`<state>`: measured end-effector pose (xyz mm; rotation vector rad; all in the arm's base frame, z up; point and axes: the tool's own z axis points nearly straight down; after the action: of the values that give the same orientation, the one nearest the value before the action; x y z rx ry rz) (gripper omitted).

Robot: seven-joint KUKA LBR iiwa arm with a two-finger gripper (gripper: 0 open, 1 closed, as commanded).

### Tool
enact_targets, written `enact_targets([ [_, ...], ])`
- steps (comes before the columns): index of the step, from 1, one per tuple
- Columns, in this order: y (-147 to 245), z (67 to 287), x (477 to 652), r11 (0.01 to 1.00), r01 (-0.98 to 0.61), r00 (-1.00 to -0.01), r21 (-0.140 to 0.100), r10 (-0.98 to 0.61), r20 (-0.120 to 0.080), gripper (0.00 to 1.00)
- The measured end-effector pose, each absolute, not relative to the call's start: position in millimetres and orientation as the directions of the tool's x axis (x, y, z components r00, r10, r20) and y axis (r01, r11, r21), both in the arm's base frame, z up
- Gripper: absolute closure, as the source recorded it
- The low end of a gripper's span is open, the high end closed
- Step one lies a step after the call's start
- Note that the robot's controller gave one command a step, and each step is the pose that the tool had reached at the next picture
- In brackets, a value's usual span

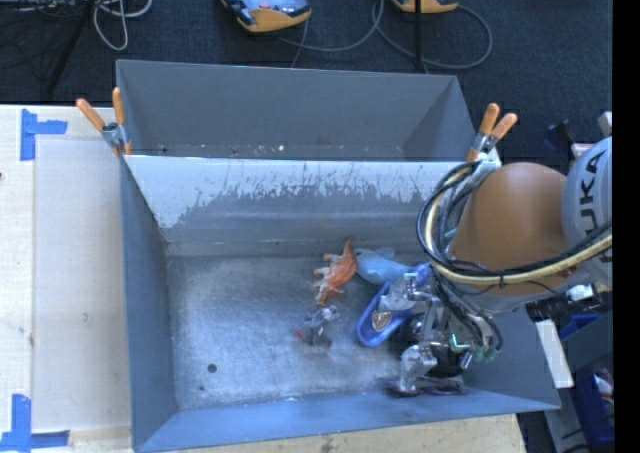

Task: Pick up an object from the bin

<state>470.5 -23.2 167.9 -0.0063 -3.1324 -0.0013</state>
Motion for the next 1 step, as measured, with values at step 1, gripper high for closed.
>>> enact_targets([
  [1,-23.2,170.8,472.2,1.0,0.003,-1.0,0.0,0.003,0.002,0.0],
])
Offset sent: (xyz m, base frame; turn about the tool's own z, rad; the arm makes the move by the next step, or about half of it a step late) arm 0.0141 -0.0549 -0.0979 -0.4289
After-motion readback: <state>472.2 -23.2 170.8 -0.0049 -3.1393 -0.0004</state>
